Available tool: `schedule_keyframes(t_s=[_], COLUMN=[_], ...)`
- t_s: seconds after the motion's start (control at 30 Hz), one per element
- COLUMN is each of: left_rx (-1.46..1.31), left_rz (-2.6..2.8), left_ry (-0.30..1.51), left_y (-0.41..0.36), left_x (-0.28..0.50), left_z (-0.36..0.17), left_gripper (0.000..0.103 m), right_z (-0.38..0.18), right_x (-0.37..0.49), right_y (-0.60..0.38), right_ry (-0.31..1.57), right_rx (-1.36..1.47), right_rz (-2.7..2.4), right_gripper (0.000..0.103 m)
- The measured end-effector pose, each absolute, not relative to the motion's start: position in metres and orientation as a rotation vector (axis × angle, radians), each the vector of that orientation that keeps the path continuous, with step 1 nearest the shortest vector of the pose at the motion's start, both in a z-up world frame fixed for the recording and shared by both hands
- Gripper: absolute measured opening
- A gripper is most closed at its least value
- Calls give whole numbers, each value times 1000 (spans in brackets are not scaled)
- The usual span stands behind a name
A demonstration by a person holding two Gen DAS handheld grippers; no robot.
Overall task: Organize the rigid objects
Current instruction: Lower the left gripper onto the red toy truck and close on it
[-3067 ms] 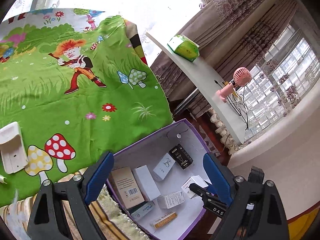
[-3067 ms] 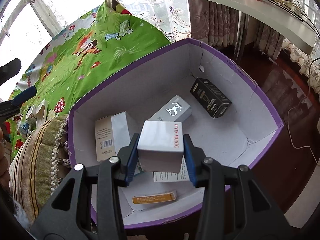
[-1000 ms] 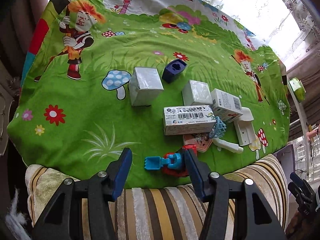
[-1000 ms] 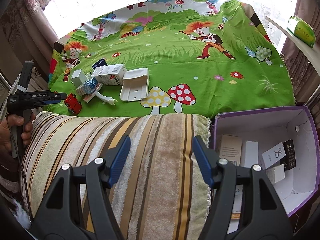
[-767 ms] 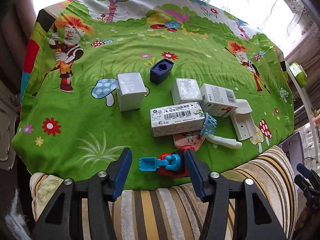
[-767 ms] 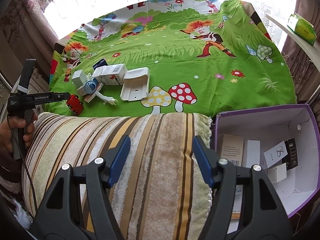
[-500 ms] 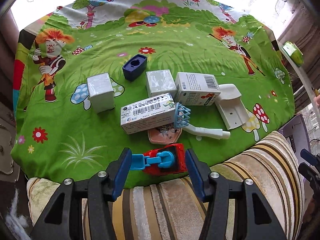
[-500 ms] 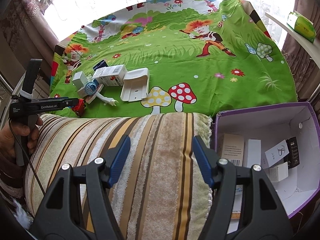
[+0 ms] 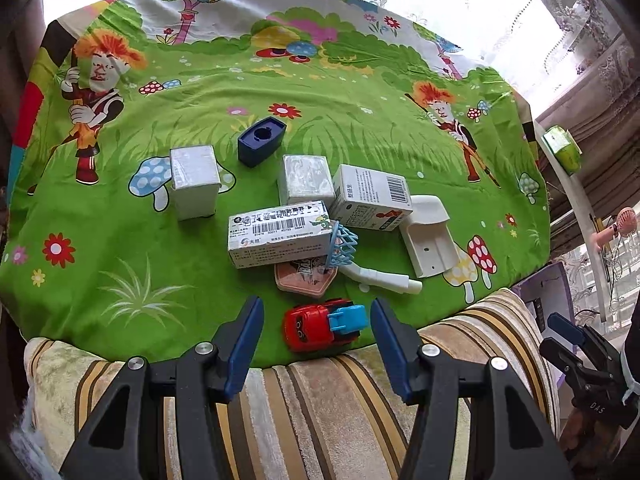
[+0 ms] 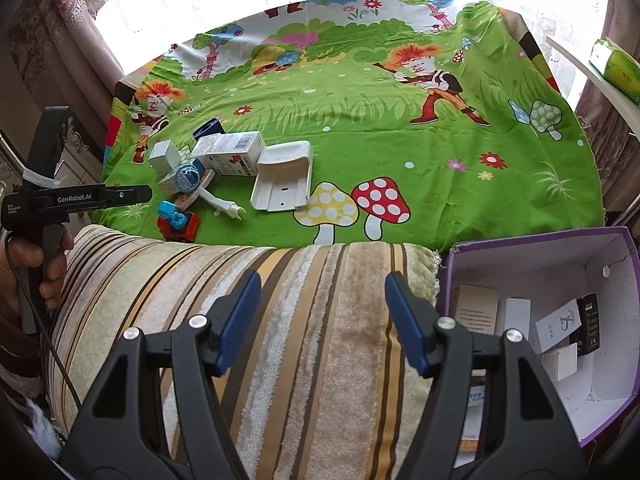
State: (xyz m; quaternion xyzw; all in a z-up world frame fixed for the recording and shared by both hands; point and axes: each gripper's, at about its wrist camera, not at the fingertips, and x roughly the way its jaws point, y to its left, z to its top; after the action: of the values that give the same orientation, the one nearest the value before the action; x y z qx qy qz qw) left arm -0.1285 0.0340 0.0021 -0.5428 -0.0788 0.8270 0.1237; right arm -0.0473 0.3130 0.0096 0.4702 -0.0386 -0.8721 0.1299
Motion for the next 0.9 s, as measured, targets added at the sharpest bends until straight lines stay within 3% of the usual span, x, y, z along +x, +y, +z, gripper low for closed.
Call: schedule_keyframes(t_s=[0.1, 0.5, 0.8, 0.9], left_rx=[-1572, -1548, -1664, -1693], left_rz=[2402, 2362, 2314, 2291], left_ry=[-165, 392, 50, -88], left_y=[47, 104, 67, 62], left_x=[-127, -117, -131, -135], left_z=[3, -13, -23, -26], left_gripper=[57, 56, 57, 70], right_z=[11, 8, 8, 8], right_x=[-50, -49, -52, -54], right_y=[304, 301, 297, 293], right_ry=[-96, -114, -104, -95], right_rx=[1357, 1357, 1352, 1348], right_rz=[-2522, -2503, -2488, -2487], right_gripper=[68, 68, 68, 68])
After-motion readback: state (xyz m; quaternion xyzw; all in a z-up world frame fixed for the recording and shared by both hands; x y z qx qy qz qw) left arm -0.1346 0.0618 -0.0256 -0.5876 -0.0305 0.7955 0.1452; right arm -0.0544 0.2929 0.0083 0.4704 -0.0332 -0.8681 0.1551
